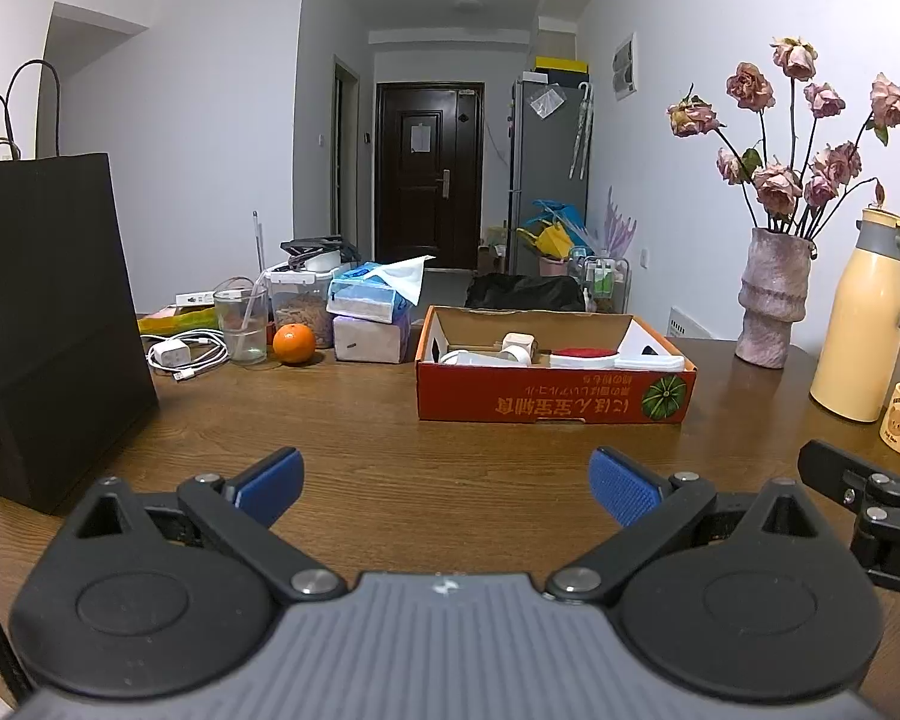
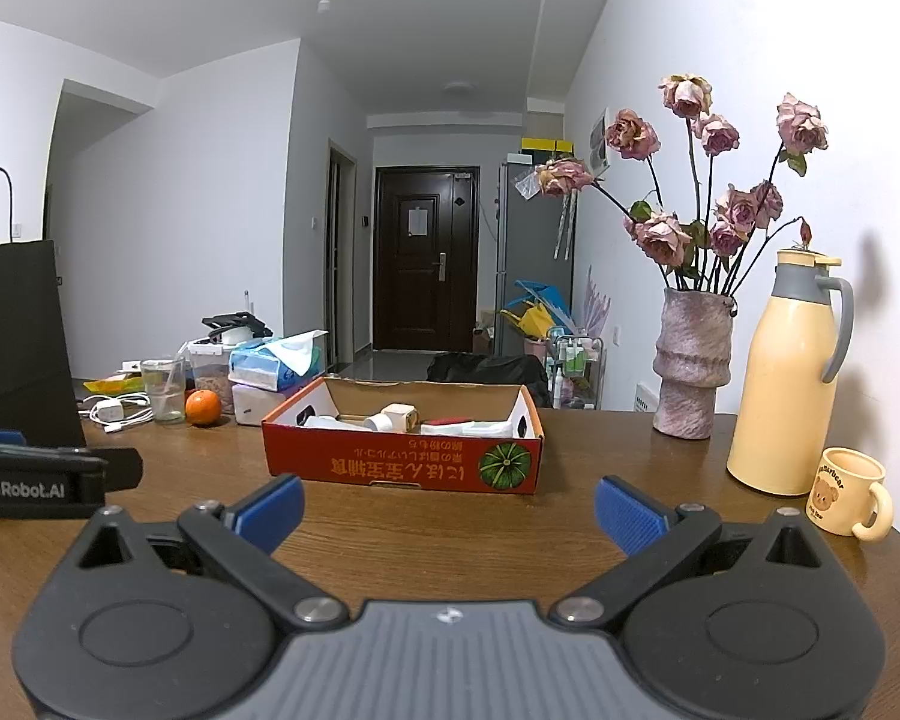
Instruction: Organize rigid objects
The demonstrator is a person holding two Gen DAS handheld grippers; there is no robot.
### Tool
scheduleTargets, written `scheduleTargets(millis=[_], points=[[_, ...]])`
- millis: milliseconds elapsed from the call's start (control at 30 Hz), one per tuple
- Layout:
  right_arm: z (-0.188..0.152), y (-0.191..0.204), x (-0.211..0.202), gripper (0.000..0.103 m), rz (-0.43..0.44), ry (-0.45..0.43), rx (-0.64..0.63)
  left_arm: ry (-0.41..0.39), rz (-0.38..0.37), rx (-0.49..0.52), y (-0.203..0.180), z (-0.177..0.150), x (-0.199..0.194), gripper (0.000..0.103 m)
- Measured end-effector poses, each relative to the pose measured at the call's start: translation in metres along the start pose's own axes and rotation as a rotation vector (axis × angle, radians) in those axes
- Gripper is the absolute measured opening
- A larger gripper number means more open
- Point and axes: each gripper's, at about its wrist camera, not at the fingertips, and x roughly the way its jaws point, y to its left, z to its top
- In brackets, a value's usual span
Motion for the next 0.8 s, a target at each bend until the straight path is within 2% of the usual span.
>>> scheduleTargets(millis=[800], points=[[-0.0005, 0.0002, -0.0001, 0.103, 0.001, 0.003, 0.000, 0.002, 0.008, 0.001, 0.0010, -0.0010, 0.0006, 0.103]])
